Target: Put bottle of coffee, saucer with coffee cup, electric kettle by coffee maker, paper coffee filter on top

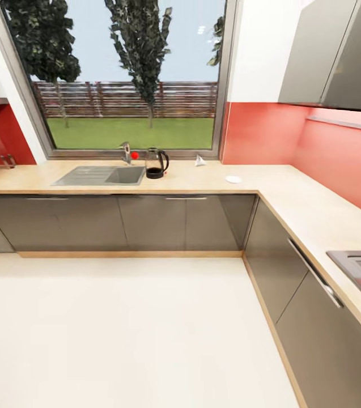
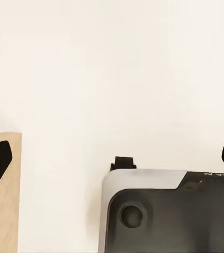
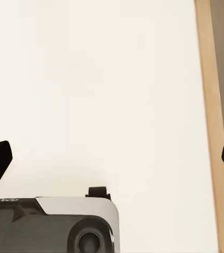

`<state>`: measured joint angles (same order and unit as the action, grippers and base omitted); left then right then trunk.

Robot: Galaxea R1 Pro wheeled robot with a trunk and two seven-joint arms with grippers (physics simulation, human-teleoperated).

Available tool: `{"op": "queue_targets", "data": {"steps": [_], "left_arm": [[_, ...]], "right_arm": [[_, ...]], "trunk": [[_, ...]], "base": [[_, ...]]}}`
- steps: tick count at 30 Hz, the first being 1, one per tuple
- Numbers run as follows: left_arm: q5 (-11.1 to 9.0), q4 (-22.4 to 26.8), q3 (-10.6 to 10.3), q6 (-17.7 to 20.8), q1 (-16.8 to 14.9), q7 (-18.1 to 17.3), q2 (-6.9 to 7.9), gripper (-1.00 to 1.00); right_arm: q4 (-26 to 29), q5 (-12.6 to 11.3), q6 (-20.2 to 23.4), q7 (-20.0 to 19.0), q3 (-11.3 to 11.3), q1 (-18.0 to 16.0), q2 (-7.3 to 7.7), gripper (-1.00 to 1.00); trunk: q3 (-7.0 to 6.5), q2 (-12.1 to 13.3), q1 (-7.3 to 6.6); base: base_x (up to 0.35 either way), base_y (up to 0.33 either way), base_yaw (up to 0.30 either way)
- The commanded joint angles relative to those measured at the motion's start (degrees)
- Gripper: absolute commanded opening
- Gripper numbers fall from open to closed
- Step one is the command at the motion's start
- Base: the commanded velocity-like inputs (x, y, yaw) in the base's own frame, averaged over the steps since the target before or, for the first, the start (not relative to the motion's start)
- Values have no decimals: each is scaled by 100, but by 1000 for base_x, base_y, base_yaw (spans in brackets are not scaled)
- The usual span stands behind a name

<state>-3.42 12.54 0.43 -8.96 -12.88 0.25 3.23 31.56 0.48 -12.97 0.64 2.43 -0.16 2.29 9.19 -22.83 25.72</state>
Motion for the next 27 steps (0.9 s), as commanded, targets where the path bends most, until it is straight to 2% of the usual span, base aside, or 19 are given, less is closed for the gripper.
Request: {"op": "queue_targets", "data": {"steps": [1,16,27], "left_arm": [[-36,-4,1,-18,-4,1,-2,100],[-36,-6,1,-18,-4,2,3,100],[-36,-6,1,-18,-4,2,3,100]], "right_arm": [[2,5,-13,7,4,-2,-1,100],[6,5,-13,7,4,-2,-1,100],[0,5,-13,7,4,-2,-1,100]], "trunk": [[1,-9,6],[-133,-9,6],[-231,-9,6]], "base": [[326,0,0],[332,18,0],[312,159,0]]}}
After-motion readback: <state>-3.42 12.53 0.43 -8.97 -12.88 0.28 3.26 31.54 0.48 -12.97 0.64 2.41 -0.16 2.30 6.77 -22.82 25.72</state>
